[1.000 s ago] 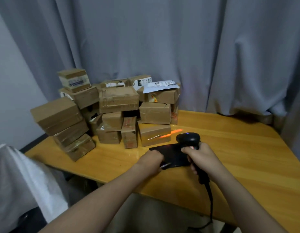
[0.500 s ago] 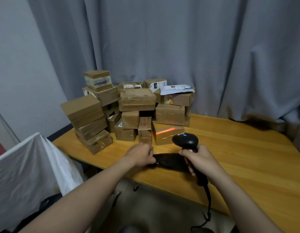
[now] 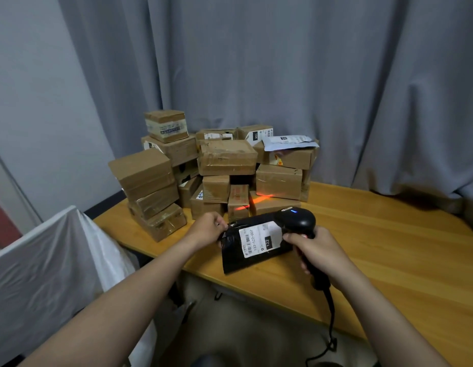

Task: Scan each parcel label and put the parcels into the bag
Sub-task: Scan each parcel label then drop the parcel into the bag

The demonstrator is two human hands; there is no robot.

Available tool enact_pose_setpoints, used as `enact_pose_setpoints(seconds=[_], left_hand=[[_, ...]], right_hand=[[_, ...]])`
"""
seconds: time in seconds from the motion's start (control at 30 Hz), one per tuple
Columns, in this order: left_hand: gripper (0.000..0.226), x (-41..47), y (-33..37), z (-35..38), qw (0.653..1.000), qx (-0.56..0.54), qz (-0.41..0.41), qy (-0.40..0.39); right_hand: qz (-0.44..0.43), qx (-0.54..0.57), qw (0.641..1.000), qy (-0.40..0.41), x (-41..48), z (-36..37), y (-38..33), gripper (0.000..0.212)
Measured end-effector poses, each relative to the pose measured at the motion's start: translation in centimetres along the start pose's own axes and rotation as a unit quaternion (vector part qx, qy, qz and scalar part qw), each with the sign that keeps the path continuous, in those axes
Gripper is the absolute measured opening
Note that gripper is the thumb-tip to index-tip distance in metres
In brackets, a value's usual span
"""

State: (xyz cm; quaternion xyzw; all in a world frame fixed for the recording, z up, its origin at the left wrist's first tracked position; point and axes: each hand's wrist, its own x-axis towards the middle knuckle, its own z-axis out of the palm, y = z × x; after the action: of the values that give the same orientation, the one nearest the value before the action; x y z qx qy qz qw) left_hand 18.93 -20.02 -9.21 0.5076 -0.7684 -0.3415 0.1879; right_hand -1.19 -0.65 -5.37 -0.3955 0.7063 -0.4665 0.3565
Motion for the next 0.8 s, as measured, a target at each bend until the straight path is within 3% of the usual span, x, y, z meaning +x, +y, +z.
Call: enact_pose_setpoints(seconds=[0.07,0.23,0.4,0.5,0.67,0.77,0.8], left_hand=[[0.009,-0.2,-0.9,-0.1,0.998,-0.036,-0.036,-0.028],[0.014,0.7,-2.5,0.1,0.99,0.033,-0.128,-0.055],[0.049,0.1,-1.4,0.0,0.958,0.049,-0.244,-0.142],[0.051,-0.7,-1.8,0.0,0.93,0.076,-0.286,-0.216],[0.04,-1.1,-1.6,0.4,0.953,0.047,-0.253,-0.158],[0.011,-0.9,0.6,-0.3,0.983,0.061,-0.144,-0.096],[0.019,-0.7,1.5,-0.7,0.987,0.073,-0.115,-0.081]], right_hand=[[0.003,-0.007,1.0,-0.002,0.1,0.3,0.0,0.018],[0.012,-0.033,0.999,-0.012,0.2,0.6,0.4,0.015],[0.021,-0.041,0.999,-0.002,0.4,0.4,0.9,0.015],[0.025,-0.043,0.999,0.001,0.5,0.4,1.1,0.014],[0.019,-0.049,0.999,-0.014,0.4,1.1,0.7,0.014],[0.014,-0.056,0.997,-0.042,0.2,1.5,0.3,0.017],[0.01,-0.055,0.997,-0.051,0.1,1.6,0.2,0.018]])
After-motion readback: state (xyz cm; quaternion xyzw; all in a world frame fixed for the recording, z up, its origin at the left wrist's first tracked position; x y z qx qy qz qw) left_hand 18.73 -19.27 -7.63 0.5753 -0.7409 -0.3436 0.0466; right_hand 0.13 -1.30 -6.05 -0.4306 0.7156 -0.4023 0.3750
